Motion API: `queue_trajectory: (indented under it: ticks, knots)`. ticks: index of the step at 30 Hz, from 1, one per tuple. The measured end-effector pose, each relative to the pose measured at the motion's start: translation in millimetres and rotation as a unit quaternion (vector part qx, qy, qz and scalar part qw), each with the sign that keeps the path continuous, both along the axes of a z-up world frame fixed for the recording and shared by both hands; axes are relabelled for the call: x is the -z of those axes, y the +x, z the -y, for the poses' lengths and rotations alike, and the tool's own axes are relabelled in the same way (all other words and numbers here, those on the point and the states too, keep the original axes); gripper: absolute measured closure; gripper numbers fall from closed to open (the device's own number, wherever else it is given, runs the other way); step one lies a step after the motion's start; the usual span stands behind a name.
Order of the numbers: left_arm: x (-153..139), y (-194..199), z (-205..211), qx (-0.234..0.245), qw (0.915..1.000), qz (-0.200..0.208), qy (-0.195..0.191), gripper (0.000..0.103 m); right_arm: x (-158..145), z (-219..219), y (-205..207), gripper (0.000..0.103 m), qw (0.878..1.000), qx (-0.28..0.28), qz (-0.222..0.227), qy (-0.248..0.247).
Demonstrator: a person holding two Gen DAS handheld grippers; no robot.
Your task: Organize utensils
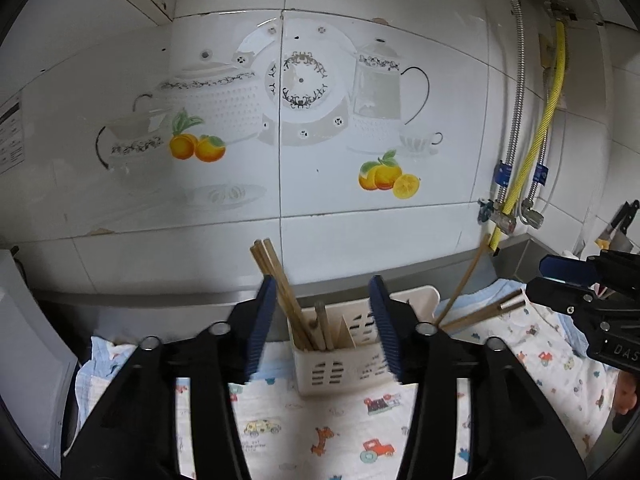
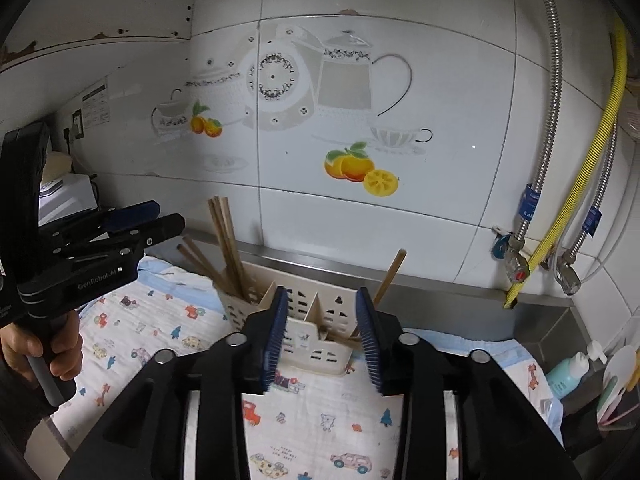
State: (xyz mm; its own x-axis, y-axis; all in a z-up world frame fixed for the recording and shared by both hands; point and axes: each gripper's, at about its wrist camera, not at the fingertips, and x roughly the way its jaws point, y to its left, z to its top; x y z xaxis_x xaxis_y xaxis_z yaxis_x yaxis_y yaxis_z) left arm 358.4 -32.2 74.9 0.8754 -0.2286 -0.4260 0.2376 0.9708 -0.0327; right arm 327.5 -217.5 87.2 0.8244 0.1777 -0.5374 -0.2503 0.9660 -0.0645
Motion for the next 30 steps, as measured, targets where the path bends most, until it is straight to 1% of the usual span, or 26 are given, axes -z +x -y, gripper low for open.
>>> queue_trajectory:
  ticks: [1,4,6,8,12,14,15,17,23,25,28,30]
  knots:
    - [1,-4,-1,-0.002,1.0,0.001,0.001,0.044,1,-1,-5,0.065,1.0,0.003,0.003,-0.003]
    - [3,-17,-5,-0.005,1.0,0.004,0.0,0.036,5,-1,-15,0.063,1.0,0.003,0.002,0.003]
    - [5,-25,-9,-0.009,1.0,0.001,-0.003,0.033,7,-2,-25,0.06,1.0,0.006,0.006,0.002]
    - [7,-33,-12,-0.014,0.9999,0.001,-0.004,0.028,9,-4,-33,0.052,1.0,0.01,0.011,-0.003]
    - [8,-51,-18,-0.021,0.9997,0.009,-0.003,0.015,14,-5,-47,0.049,1.0,0.011,0.01,0.01]
    - [8,-62,-19,-0.028,0.9994,0.019,0.003,0.01,17,-6,-54,0.042,1.0,0.02,0.016,0.007]
    - [8,-67,-20,-0.031,0.9992,0.024,0.003,0.007,19,-6,-57,0.041,1.0,0.021,0.016,0.008]
    - [8,-76,-22,-0.033,0.9991,0.026,0.002,0.006,24,-8,-63,0.037,0.999,0.028,0.018,0.007]
    - [14,-97,-34,-0.05,0.9985,0.023,-0.002,0.005,36,-9,-80,0.029,0.999,0.038,0.018,0.012]
    - [17,-103,-38,-0.06,0.9979,0.025,0.003,0.005,38,-9,-86,0.028,0.999,0.04,0.017,0.017]
    - [19,-112,-39,-0.069,0.9972,0.028,0.013,0.005,39,-9,-95,0.023,0.999,0.044,0.019,0.023]
    - [20,-119,-39,-0.075,0.9965,0.032,0.022,0.005,41,-8,-101,0.023,0.998,0.045,0.019,0.031]
